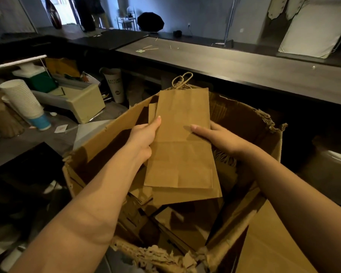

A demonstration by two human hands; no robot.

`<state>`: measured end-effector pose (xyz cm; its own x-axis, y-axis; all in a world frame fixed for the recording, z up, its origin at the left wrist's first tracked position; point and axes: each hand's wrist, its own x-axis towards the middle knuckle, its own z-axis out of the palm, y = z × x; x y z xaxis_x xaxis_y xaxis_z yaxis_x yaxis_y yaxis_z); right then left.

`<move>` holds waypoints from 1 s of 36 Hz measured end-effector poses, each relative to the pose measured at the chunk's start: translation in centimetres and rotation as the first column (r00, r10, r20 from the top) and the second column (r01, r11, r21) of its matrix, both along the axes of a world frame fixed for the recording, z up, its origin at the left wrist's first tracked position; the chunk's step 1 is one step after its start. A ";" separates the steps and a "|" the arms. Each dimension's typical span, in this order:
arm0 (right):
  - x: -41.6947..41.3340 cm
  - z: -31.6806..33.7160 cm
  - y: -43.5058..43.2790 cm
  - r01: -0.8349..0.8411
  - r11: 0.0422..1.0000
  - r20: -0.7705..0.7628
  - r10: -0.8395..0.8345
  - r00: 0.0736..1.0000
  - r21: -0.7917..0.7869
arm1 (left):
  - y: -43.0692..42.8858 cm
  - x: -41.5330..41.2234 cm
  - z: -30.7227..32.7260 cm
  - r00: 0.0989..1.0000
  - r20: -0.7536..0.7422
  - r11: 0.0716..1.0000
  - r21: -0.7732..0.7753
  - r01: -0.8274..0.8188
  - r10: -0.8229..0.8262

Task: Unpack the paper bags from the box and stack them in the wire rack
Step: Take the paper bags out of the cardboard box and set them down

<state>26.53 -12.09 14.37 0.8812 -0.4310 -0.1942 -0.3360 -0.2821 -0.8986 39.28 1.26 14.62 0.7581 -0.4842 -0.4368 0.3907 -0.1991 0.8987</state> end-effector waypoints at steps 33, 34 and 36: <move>-15.8 2.6 -2.6 0.110 0.870 0.430 -0.343 0.835 0.480 | -2.4 -15.4 6.5 0.871 0.016 0.792 -0.409 0.454 -0.491; -16.5 2.4 -2.7 0.127 0.874 0.431 -0.353 0.830 0.470 | -2.8 -16.0 6.5 0.859 0.026 0.789 -0.381 0.482 -0.512; -17.8 2.0 -3.0 0.171 0.885 0.430 -0.370 0.824 0.433 | -3.6 -17.4 6.6 0.839 0.059 0.782 -0.333 0.527 -0.540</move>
<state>8.75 -15.11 16.41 0.7573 -0.6520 0.0384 0.1611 0.1294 -0.9784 21.83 -2.36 21.24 0.3226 -0.9240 -0.2054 0.3437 -0.0878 0.9350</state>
